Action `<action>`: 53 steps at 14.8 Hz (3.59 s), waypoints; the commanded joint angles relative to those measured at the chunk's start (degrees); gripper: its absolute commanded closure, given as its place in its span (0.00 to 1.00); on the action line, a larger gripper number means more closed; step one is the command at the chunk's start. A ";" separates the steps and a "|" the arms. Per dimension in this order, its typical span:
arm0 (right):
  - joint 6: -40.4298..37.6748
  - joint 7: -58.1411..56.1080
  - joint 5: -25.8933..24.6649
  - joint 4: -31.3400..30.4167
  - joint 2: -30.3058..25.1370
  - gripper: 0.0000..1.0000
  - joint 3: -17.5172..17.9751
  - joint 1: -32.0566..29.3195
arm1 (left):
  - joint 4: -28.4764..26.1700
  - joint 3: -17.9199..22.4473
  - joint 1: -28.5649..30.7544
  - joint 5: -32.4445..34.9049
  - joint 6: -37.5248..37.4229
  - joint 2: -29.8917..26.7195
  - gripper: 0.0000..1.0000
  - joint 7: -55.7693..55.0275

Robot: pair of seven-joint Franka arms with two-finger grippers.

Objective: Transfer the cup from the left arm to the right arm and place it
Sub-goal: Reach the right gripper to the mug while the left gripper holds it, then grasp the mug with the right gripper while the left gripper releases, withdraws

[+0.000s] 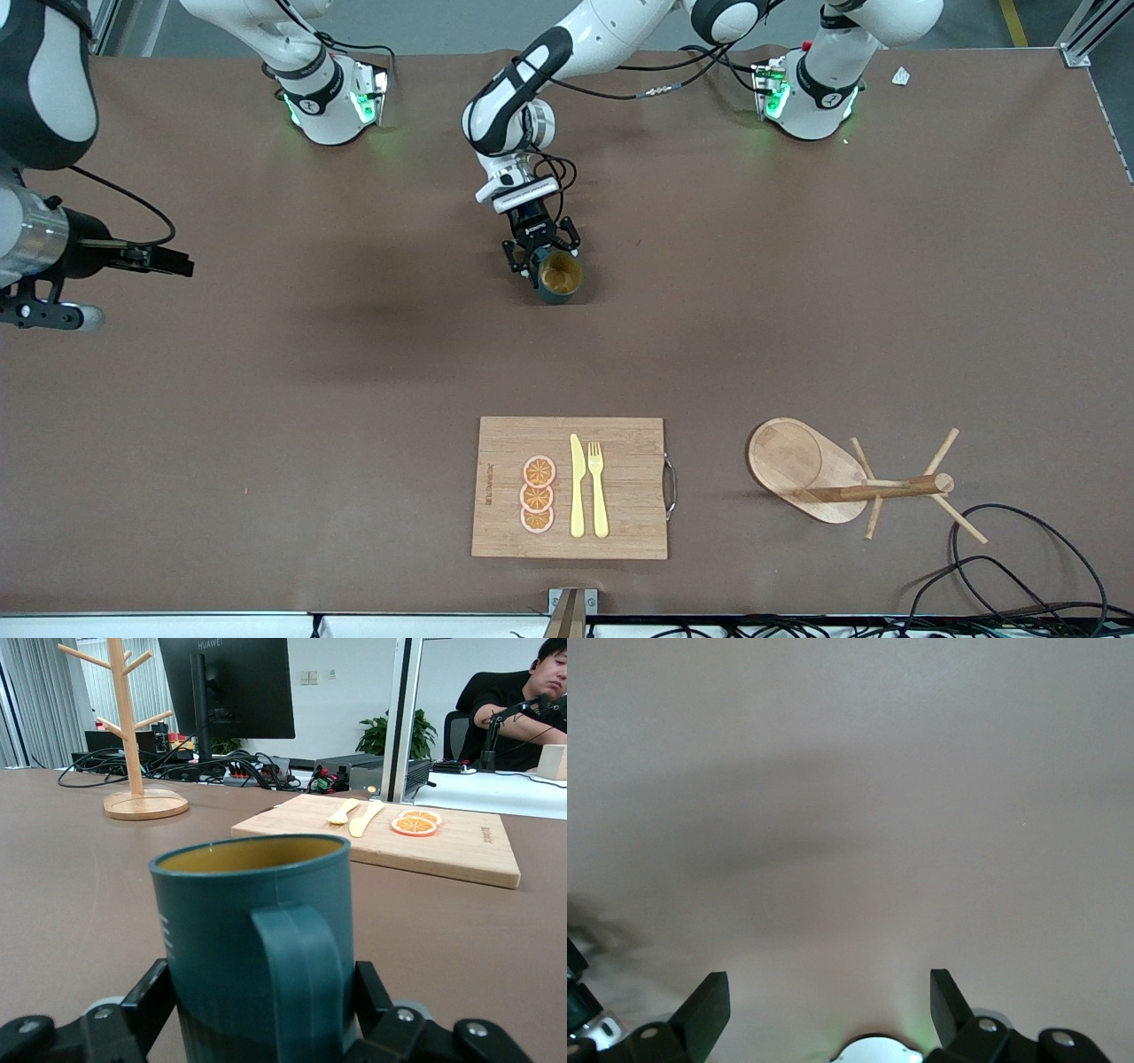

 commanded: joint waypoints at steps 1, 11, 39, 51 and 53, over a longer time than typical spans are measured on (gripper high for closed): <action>-0.34 6.77 3.40 0.42 0.11 0.00 -0.03 1.37 | 1.02 0.31 -0.21 0.44 -0.58 1.17 0.00 -0.08; 3.35 26.38 6.32 0.33 -0.07 0.00 -0.03 12.09 | 1.02 -3.63 -0.48 -5.18 -4.09 -5.59 0.00 5.19; 41.30 15.33 8.26 -14.07 12.68 0.00 0.06 32.74 | -10.85 -7.33 42.48 -41.29 0.39 -54.55 0.00 64.58; 53.10 15.33 7.64 -20.32 15.14 0.05 -0.12 42.94 | -9.87 -7.16 64.64 -57.81 -8.48 -62.80 0.00 108.34; 53.80 15.33 7.55 -20.32 16.10 0.05 -0.12 43.56 | -10.14 -6.98 68.58 -61.50 -8.66 -64.04 0.00 116.94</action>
